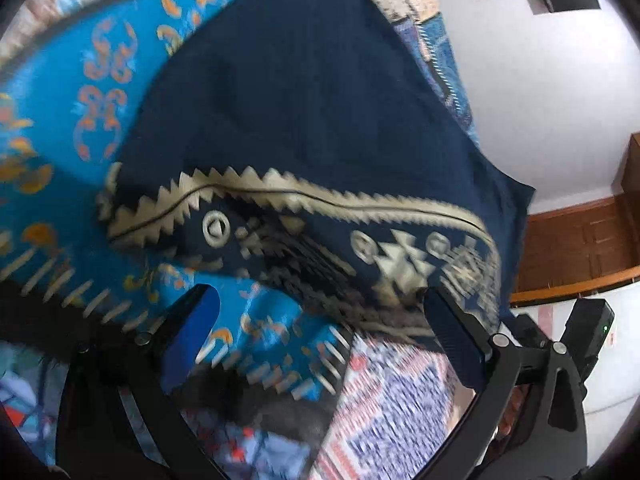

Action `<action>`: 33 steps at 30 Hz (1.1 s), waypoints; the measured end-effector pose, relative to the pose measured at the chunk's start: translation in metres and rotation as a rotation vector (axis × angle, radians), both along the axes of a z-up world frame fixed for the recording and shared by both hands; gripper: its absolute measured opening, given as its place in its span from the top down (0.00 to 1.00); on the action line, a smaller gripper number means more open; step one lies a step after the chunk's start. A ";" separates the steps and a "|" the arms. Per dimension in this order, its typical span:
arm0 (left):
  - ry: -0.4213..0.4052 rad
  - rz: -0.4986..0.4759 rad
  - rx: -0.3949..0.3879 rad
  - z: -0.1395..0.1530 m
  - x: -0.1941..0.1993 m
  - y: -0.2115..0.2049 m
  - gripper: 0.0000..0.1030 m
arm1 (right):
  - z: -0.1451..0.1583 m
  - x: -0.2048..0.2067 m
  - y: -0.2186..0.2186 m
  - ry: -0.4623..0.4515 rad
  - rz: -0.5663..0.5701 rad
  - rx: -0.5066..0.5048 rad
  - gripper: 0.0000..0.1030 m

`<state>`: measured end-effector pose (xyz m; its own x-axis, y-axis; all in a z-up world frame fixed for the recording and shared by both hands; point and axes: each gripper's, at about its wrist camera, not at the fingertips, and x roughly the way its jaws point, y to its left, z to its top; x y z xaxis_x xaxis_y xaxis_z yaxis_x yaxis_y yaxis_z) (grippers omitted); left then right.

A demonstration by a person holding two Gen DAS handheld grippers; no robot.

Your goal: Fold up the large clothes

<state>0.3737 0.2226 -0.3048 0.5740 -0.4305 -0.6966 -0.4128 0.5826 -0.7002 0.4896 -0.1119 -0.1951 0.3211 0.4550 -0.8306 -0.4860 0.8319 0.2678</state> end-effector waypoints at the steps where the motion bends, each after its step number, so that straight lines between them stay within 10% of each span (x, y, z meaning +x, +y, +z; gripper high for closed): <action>1: -0.011 0.012 0.001 0.000 0.003 -0.001 0.00 | -0.008 0.004 0.003 0.020 0.002 -0.010 0.03; 10: -0.107 0.081 0.064 0.010 0.061 -0.001 0.07 | -0.030 0.017 0.014 0.014 0.022 -0.051 0.02; 16: -0.084 0.179 0.090 0.020 0.080 0.018 0.55 | -0.022 0.016 0.016 0.015 0.035 -0.050 0.02; 20: -0.085 0.135 0.288 0.053 0.092 0.009 0.81 | -0.010 0.013 0.020 -0.013 0.040 -0.045 0.02; 25: -0.132 0.050 0.521 0.102 0.090 -0.021 0.87 | 0.013 0.008 0.038 -0.094 0.069 -0.037 0.02; 33: -0.212 -0.014 0.638 0.144 0.050 -0.030 0.87 | -0.010 0.008 0.100 -0.095 0.175 -0.100 0.02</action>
